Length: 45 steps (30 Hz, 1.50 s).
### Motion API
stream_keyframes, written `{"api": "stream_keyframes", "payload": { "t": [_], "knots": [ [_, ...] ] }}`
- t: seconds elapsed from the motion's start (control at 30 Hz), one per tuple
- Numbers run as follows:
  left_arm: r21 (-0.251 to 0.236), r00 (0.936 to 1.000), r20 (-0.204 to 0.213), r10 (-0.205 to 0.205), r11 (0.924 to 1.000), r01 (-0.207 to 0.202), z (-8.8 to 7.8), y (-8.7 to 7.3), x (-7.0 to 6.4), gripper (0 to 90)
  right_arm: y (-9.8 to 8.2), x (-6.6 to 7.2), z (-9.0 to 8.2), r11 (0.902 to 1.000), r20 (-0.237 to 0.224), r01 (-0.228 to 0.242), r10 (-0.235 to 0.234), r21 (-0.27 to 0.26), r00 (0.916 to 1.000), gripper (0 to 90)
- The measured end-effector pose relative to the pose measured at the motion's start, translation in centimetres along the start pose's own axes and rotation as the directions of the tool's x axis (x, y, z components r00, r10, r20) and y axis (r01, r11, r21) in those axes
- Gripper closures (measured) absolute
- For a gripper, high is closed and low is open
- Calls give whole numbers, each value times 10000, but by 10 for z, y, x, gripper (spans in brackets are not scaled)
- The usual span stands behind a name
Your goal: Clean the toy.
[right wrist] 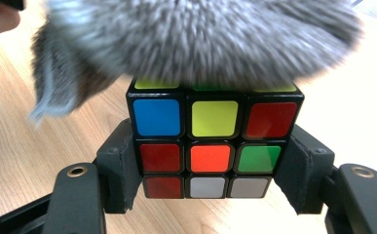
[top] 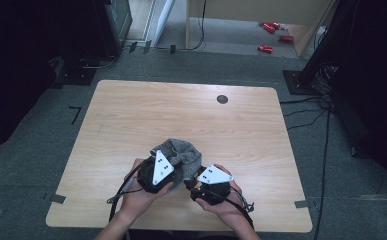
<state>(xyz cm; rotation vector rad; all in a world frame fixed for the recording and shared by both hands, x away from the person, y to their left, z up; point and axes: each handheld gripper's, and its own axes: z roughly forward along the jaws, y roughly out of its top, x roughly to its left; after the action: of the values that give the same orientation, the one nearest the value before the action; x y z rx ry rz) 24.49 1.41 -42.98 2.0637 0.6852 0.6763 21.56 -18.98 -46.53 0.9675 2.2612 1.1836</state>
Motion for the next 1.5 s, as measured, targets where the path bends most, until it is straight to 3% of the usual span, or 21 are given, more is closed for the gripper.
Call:
{"api": "stream_keyframes", "payload": {
  "t": [0.07,0.17,0.3,0.4,0.47,0.53,0.57,0.8,0.87,0.9,0.93,0.97,1.03,1.1,1.17,1.2,1.23,1.37,1.43,1.47,1.5],
  "knots": [
    [-137,9996,58,-276,9995,277,-3,0,4,729,0,0,0,10000,17,-5,5,0,10000,346],
    [-592,9956,748,-560,9964,605,-10,6,2,727,0,-1,1,10000,22,-22,22,15,10000,345],
    [-834,9755,2030,-842,9912,1030,-11,12,-9,724,0,1,3,10000,-49,72,-72,37,10000,346],
    [-556,9800,1869,-687,9952,804,-4,8,-13,725,1,3,1,9999,-43,158,-158,-67,9999,346],
    [-459,9784,1871,-883,9941,985,-2,6,-9,726,1,4,0,9997,54,225,-225,2,9997,346],
    [-337,9866,1449,-752,9962,808,-1,5,-6,727,0,3,-1,9998,40,186,-186,3,9998,346],
    [-286,9872,1377,-801,9960,848,0,3,-4,727,0,3,-1,9999,51,150,-150,-14,9999,346],
    [-79,9872,925,-1296,9914,1309,-1,-4,19,726,1,-1,-5,9995,101,123,-120,-282,9999,345],
    [-189,9815,859,-1713,9846,1735,-5,-7,32,725,1,-4,-7,9993,148,51,-46,-362,9999,346],
    [-261,9752,900,-2021,9784,2052,-7,-9,39,725,1,-6,-9,9991,221,-7,16,-422,9998,346],
    [-454,9569,1204,-2644,9614,2713,-11,-13,53,725,1,-11,-13,9983,314,-143,161,-560,9994,346],
    [-454,9569,1204,-2644,9614,2713,-11,-13,53,725,1,-11,-13,9983,314,-143,161,-560,9994,346],
    [-679,9368,1711,-3052,9449,3202,-13,-17,63,725,1,-14,-16,9973,357,-204,230,-705,9991,345],
    [-828,9210,2250,-3181,9356,3433,-14,-20,68,725,2,-16,-19,9953,302,-231,261,-936,9992,346],
    [-766,9108,2585,-3219,9330,3515,-12,-22,70,723,3,-16,-22,9927,225,-236,264,-1186,9994,345],
    [-749,9020,2819,-3270,9298,3605,-10,-23,69,722,3,-16,-24,9910,169,-197,221,-1327,9996,346],
    [-714,8883,3146,-3346,9248,3736,-8,-24,68,721,3,-16,-25,9890,98,-140,156,-1470,9998,346],
    [-653,8109,4725,-3453,9038,4229,0,-25,61,719,4,-11,-28,9809,-236,107,-156,-1943,9996,346],
    [-558,7955,5037,-3369,9062,4191,3,-25,57,720,4,-7,-31,9717,-455,344,-462,-2336,9979,346],
    [-494,7855,5200,-3355,9063,4198,5,-25,56,720,4,-7,-31,9717,-455,344,-462,-2336,9979,346],
    [-423,7690,5414,-3400,9024,4288,6,-26,56,722,5,-6,-33,9665,-522,411,-561,-2535,9971,346]
  ]
}}
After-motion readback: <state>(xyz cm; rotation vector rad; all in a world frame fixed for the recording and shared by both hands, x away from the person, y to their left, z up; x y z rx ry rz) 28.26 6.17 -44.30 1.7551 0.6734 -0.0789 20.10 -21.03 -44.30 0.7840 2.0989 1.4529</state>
